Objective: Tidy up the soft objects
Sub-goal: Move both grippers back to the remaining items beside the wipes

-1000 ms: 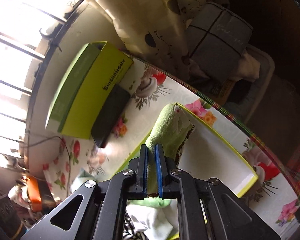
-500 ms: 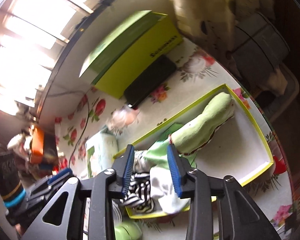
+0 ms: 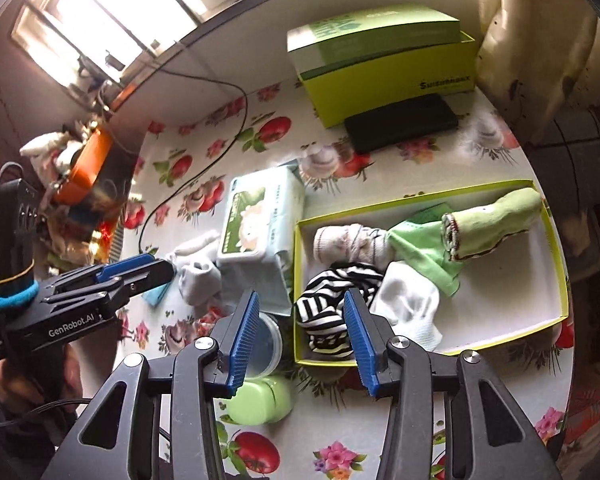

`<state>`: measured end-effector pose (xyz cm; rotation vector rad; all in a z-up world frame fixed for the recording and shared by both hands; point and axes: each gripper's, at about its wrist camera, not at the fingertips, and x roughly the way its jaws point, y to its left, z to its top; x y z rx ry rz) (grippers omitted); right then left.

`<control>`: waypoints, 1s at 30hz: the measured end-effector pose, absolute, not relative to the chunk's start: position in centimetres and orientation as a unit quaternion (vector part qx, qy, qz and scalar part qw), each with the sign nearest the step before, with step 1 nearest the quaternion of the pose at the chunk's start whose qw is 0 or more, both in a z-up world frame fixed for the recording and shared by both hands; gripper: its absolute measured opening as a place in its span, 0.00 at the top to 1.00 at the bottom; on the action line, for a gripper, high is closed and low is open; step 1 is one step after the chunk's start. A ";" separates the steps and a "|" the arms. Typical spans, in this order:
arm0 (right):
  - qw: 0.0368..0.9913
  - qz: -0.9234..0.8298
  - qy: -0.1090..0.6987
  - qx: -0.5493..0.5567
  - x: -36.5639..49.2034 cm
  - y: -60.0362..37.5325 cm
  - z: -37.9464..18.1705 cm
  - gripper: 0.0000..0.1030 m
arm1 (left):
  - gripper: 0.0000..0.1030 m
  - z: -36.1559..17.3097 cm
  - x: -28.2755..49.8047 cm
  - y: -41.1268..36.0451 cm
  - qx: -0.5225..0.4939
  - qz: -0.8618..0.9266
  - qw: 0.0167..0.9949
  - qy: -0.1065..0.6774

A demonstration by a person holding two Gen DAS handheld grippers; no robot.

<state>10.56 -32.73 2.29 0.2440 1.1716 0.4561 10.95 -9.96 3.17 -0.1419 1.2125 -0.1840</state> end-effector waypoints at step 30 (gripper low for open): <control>0.758 0.302 0.578 0.004 8.5 -21.3 1.6 0.55 | 0.59 -1.4 5.2 1.0 -0.148 0.004 0.792 0.592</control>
